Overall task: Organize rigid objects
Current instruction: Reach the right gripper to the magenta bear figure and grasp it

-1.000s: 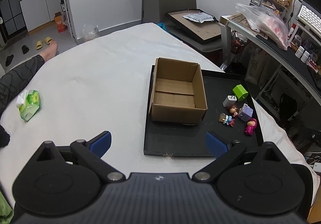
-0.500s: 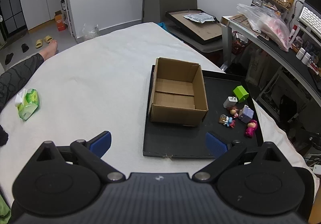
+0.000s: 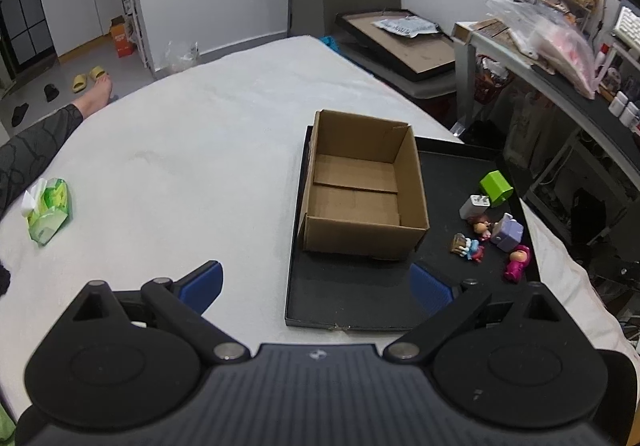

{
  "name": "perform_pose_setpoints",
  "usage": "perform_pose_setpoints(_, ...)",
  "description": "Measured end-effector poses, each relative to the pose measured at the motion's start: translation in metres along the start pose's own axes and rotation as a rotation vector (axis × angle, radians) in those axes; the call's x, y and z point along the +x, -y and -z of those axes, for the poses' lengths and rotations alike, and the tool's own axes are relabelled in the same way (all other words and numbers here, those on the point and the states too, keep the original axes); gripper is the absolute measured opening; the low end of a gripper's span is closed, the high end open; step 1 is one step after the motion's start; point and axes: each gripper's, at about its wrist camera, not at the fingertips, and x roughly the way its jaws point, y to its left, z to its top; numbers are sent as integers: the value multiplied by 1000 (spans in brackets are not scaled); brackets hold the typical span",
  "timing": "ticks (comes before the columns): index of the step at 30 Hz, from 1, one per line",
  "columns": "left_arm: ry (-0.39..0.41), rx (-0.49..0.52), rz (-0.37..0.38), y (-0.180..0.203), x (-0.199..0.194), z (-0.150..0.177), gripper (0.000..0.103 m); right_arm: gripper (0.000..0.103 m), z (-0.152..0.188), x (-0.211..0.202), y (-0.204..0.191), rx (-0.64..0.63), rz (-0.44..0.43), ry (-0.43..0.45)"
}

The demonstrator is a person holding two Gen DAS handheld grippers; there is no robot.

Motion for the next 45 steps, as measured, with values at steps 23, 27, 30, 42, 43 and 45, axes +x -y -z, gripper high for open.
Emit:
perform_pose_setpoints(23, -86, -81, -31, 1, 94, -43, 69, 70, -19, 112, 48, 278, 43, -149)
perform_pose_setpoints(27, -122, -85, -42, 2, 117, -48, 62, 63, -21, 133, 59, 326, 67, -188)
perform_pose_setpoints(30, -143, -89, -47, 3, 133, -53, 59, 61, -20, 150, 67, 360, 73, -222)
perform_pose_setpoints(42, -250, -119, -87, 1, 195, -63, 38, 60, -24, 205, 81, 413, 129, -336)
perform_pose_setpoints(43, -251, -117, -93, 0, 198, -64, 38, 60, -24, 209, 83, 418, 133, -347)
perform_pose_setpoints(45, -259, -113, -103, 0, 205, -65, 38, 60, -23, 216, 84, 420, 151, -368)
